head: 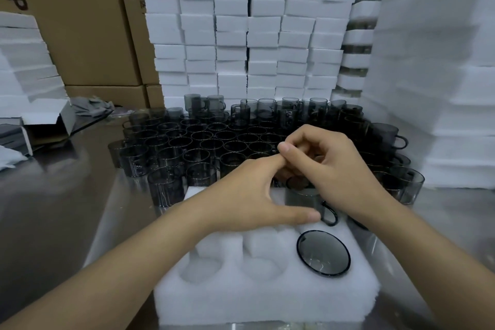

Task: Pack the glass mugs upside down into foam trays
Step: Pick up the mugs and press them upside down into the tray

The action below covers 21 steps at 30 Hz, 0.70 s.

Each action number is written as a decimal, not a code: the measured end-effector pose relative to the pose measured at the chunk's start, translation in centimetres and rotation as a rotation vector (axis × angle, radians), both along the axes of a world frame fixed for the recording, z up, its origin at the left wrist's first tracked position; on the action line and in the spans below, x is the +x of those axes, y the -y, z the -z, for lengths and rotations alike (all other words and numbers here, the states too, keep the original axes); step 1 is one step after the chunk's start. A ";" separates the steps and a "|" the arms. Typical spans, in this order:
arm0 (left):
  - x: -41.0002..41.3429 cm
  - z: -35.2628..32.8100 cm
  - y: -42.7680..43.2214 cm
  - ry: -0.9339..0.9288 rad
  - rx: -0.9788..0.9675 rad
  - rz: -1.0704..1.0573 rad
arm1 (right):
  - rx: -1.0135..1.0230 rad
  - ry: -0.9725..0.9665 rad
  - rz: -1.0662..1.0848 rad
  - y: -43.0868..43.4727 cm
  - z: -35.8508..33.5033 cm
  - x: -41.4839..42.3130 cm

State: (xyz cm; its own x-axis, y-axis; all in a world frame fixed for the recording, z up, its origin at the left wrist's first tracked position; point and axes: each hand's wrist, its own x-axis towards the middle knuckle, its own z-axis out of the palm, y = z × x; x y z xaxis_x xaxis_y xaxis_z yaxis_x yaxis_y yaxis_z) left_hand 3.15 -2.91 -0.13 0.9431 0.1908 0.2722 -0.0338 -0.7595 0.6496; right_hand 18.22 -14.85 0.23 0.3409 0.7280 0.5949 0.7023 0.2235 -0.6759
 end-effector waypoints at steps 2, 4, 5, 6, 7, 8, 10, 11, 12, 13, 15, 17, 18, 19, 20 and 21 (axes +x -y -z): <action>-0.1 0.0 -0.1 -0.006 -0.044 0.001 | -0.014 0.033 -0.002 0.1 0.0 0.1; -0.2 0.0 -0.3 -0.004 -0.055 -0.007 | -0.037 0.054 -0.007 0.2 0.0 0.1; -0.2 0.0 -0.3 -0.008 -0.057 -0.008 | -0.056 0.060 -0.008 0.2 0.0 0.1; -0.1 0.0 -0.3 -0.015 -0.064 -0.006 | -0.077 0.072 -0.006 0.2 0.0 0.0; -0.1 -0.1 -0.3 -0.024 -0.075 -0.001 | -0.096 0.096 0.003 0.2 0.0 0.1; -0.1 -0.1 -0.2 -0.033 -0.082 0.006 | -0.111 0.132 0.017 0.2 0.0 0.1; 0.0 -0.1 -0.2 -0.041 -0.087 0.023 | -0.119 0.192 0.051 0.3 -0.2 0.2; 0.0 -0.1 -0.3 -0.041 -0.088 0.029 | -0.109 0.202 0.068 0.4 -0.3 0.2; 0.0 -0.1 -0.3 -0.040 -0.090 0.035 | -0.087 0.201 0.084 0.4 -0.4 0.2; 0.0 -0.2 -0.4 -0.039 -0.090 0.039 | -0.053 0.194 0.101 0.4 -0.3 0.1; 0.0 -0.3 -0.5 -0.038 -0.086 0.046 | 0.000 0.181 0.124 0.1 0.0 -0.1; 0.1 -0.3 -0.6 -0.035 -0.099 0.061 | -0.022 0.227 0.140 -0.4 0.6 -0.2; 0.1 -0.3 -0.7 -0.042 -0.109 0.070 | -0.063 0.264 0.143 -0.5 0.9 -0.1; 0.1 -0.3 -0.7 -0.054 -0.107 0.079 | -0.117 0.294 0.136 -0.6 1.2 0.0; 0.1 -0.3 -0.8 -0.061 -0.089 0.086 | -0.179 0.322 0.118 -0.6 1.3 0.1; 0.0 -0.3 -1.0 -0.058 -0.053 0.086 | -0.237 0.349 0.091 -0.6 1.4 0.3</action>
State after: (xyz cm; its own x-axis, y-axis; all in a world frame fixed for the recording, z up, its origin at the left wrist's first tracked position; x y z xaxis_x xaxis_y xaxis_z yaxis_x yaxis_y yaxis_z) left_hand 3.15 -1.89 0.16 0.9706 0.1211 0.2079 -0.0584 -0.7199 0.6916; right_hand 18.49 -14.28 -1.21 0.2180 0.8344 0.5061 0.9075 0.0175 -0.4197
